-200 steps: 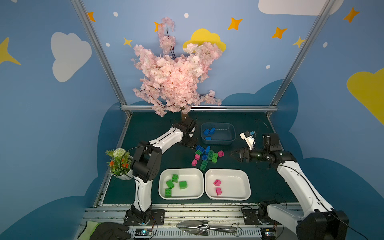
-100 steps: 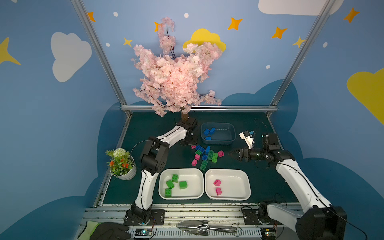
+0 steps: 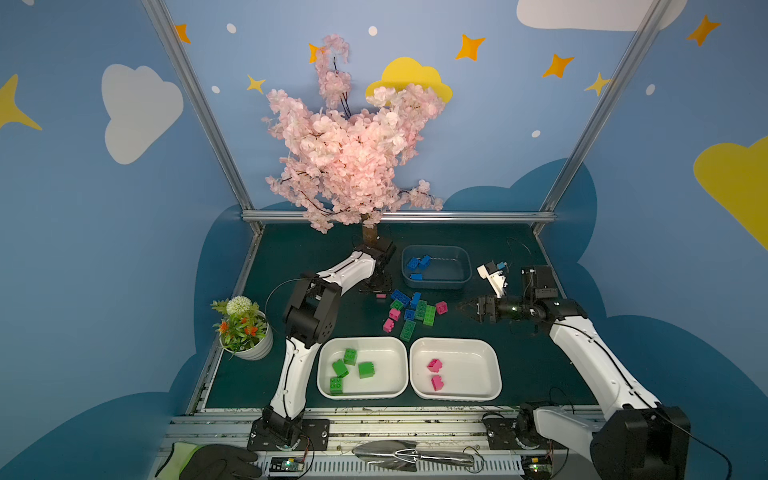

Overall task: Sort the legos into containers by color
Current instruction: 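Grasp the pink brick near the tub with the left gripper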

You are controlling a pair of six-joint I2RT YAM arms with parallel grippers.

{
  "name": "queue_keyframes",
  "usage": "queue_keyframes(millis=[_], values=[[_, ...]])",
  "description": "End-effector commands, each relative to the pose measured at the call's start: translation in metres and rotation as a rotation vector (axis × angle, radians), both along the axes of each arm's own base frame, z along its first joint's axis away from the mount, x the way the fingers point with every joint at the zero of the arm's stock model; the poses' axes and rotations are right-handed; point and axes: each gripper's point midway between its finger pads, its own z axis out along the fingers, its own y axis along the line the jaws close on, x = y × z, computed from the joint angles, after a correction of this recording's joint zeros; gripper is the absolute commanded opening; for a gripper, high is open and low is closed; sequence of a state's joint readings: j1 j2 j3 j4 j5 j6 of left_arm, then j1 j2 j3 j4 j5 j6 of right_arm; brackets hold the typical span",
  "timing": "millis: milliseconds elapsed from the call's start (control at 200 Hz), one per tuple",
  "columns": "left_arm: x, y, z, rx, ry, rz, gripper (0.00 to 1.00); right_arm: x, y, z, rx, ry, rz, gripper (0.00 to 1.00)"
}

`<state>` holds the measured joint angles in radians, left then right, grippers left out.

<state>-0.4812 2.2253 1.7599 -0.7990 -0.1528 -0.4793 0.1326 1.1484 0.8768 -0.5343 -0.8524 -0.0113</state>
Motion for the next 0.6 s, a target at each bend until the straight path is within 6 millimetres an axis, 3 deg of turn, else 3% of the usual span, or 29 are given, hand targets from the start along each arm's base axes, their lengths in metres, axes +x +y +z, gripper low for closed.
queue_keyframes(millis=[0, 210, 461, 591], values=[[-0.002, 0.010, 0.015, 0.073, -0.016, -0.035, 0.66, 0.001, 0.002, 0.006, 0.011, -0.019, 0.012, 0.89], [-0.003, -0.005, 0.009, 0.019, 0.007, -0.087, 0.63, 0.001, 0.002, 0.003, 0.017, -0.010, 0.011, 0.89], [-0.002, -0.010, 0.000, 0.035, 0.026, -0.092, 0.49, -0.001, 0.002, 0.003, 0.013, -0.010, 0.012, 0.89], [-0.006, -0.008, -0.002, 0.034, 0.043, -0.089, 0.48, -0.001, 0.002, 0.004, 0.013, -0.015, 0.011, 0.89]])
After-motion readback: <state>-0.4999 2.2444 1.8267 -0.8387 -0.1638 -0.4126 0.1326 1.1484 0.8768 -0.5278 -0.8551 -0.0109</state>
